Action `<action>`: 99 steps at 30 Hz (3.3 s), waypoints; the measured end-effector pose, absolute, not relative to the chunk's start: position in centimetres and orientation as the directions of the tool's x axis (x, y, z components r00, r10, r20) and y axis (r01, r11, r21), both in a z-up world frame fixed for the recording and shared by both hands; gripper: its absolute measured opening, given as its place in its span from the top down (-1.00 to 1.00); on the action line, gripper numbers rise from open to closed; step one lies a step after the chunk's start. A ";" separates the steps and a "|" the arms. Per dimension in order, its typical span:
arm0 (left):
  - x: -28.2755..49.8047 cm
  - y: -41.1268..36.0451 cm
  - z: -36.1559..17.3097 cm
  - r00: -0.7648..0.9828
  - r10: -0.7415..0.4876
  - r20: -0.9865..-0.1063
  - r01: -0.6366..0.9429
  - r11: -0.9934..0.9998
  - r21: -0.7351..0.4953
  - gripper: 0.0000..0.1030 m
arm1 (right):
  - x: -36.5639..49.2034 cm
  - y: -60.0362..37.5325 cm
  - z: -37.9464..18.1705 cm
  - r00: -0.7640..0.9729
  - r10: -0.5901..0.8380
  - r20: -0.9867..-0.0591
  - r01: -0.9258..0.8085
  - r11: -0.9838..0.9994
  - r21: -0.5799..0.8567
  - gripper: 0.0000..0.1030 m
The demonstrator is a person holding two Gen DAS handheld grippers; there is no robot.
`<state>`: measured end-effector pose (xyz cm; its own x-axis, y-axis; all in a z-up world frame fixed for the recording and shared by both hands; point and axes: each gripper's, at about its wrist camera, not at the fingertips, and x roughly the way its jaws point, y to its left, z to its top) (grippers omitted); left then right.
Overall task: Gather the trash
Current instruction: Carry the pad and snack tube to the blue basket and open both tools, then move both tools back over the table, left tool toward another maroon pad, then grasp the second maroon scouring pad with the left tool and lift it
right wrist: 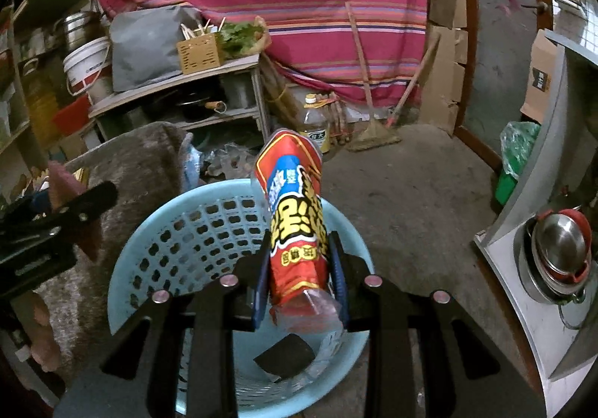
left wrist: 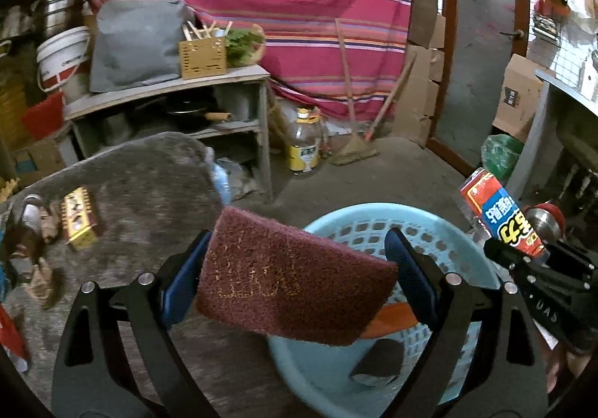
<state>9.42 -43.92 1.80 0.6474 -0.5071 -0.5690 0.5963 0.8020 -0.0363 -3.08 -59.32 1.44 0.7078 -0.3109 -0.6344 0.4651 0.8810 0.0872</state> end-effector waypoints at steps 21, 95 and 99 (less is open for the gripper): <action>10.8 -41.5 2.6 0.685 -0.466 -0.560 0.538 0.842 -0.043 -0.89 | -1.6 -58.5 0.2 0.698 -0.275 -0.662 0.445 0.890 0.099 0.43; 30.2 1.0 -4.7 0.647 -0.066 -0.759 -0.037 0.992 -0.119 -0.78 | 22.2 -27.8 -1.6 0.791 -0.075 -0.608 0.064 0.997 -0.039 -0.88; 31.0 0.6 -5.6 0.617 -0.098 -0.781 -0.019 0.990 -0.139 -0.62 | 22.5 -27.9 -1.7 0.788 -0.069 -0.612 0.066 0.997 -0.027 -0.88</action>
<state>30.96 0.64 -5.55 0.6169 -0.0977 -0.7810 -0.0191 0.9901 -0.1390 22.50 -27.92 -1.74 0.7881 -0.0687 -0.6117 0.0661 0.9975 -0.0269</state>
